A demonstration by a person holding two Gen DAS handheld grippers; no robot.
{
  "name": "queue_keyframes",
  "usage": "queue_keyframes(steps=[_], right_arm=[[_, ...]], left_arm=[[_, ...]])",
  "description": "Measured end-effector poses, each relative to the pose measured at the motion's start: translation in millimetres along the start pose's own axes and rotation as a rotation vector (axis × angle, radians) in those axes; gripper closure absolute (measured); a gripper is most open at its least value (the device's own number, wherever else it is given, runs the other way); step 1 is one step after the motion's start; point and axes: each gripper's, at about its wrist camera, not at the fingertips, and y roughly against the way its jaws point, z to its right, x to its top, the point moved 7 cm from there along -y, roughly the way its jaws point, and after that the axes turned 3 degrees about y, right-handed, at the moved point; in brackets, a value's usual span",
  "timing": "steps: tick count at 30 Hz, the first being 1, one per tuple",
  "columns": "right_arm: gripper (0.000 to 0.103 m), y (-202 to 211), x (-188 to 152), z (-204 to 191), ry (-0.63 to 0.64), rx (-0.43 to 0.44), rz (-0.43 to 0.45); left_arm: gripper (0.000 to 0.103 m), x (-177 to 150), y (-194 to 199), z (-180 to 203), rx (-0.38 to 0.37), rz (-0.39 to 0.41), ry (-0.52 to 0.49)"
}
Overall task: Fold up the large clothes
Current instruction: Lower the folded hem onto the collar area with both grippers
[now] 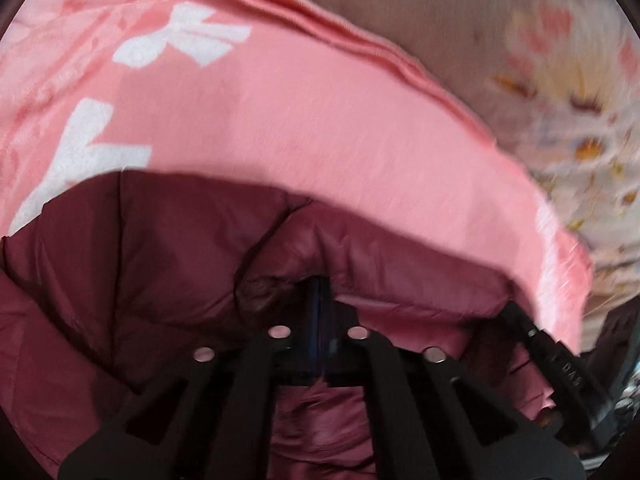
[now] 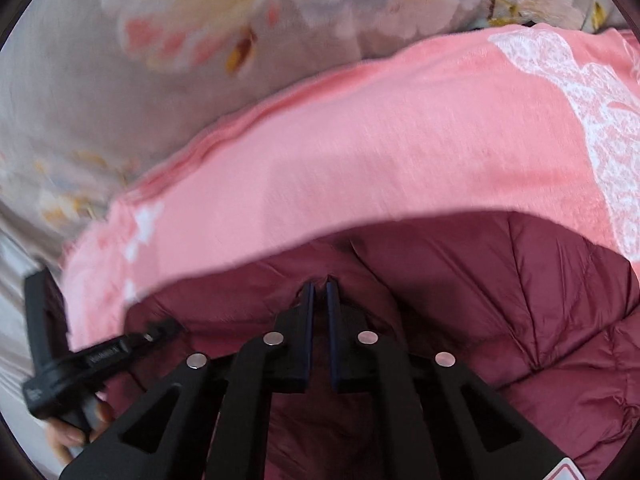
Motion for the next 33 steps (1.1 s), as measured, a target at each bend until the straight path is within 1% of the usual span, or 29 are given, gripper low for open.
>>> queue_keyframes(steps=[2, 6, 8, 9, 11, 13, 14, 15, 17, 19, 20, 22, 25, 26, 28, 30, 33], right_arm=[[0.103, -6.5, -10.1, 5.2, 0.018, -0.020, -0.014], [0.103, -8.5, -16.0, 10.6, 0.024, -0.005, 0.004], [0.103, -8.4, -17.8, 8.1, 0.067, -0.032, 0.019], [0.103, -8.0, -17.3, 6.3, 0.081, -0.045, 0.022], [0.103, -1.8, -19.0, 2.0, 0.122, -0.079, 0.022], [0.102, 11.5, -19.8, -3.5, 0.150, -0.086, 0.040], [0.100, 21.2, -20.1, -7.6, 0.165, -0.077, 0.057], [0.099, 35.4, -18.3, -13.7, 0.187, -0.070, 0.090], [0.099, 52.1, -9.3, -21.7, 0.206, -0.071, 0.142], [0.099, 55.9, 1.8, -27.2, 0.208, -0.073, 0.167], [0.099, 53.9, 6.8, -28.4, 0.207, -0.078, 0.172], [0.099, 39.6, 12.9, -27.0, 0.204, -0.100, 0.156], [0.099, 15.9, 11.0, -17.3, 0.206, -0.158, 0.124], [0.099, 9.6, 8.7, -13.6, 0.210, -0.171, 0.116], [0.100, 1.5, 3.4, -10.7, 0.202, -0.168, 0.102], [0.102, -1.2, -1.5, -7.7, 0.204, -0.164, 0.092], [0.102, -4.9, -7.9, -6.8, 0.224, -0.178, 0.079]], left_arm=[[0.103, -7.2, -2.8, -4.5, 0.012, 0.010, -0.028], [0.103, -16.3, -2.8, -10.6, 0.011, 0.049, -0.079], [0.103, -18.0, -2.4, -11.0, 0.008, 0.066, -0.100], [0.103, -17.5, -1.9, -11.4, 0.002, 0.072, -0.102], [0.103, -18.0, 4.8, -14.1, -0.036, 0.088, -0.087], [0.103, -20.9, 19.0, -15.4, -0.081, 0.095, -0.076], [0.103, -22.2, 33.7, -14.8, -0.105, 0.110, -0.088], [0.103, -20.6, 39.7, -9.0, -0.103, 0.130, -0.103], [0.103, -12.2, 63.6, -2.5, -0.089, 0.201, -0.140], [0.103, 2.1, 76.3, 10.9, -0.089, 0.242, -0.160], [0.103, 7.3, 76.9, 15.8, -0.092, 0.245, -0.162], [0.103, 15.6, 68.1, 26.9, -0.081, 0.231, -0.170], [0.103, 20.5, 31.7, 29.8, 0.012, 0.198, -0.178], [0.103, 18.4, 24.0, 26.4, 0.024, 0.188, -0.172], [0.103, 11.2, 11.6, 15.2, 0.032, 0.166, -0.150], [0.103, 2.5, 2.3, 8.5, 0.031, 0.151, -0.151], [0.103, -5.6, 0.1, 5.2, 0.029, 0.154, -0.162]])
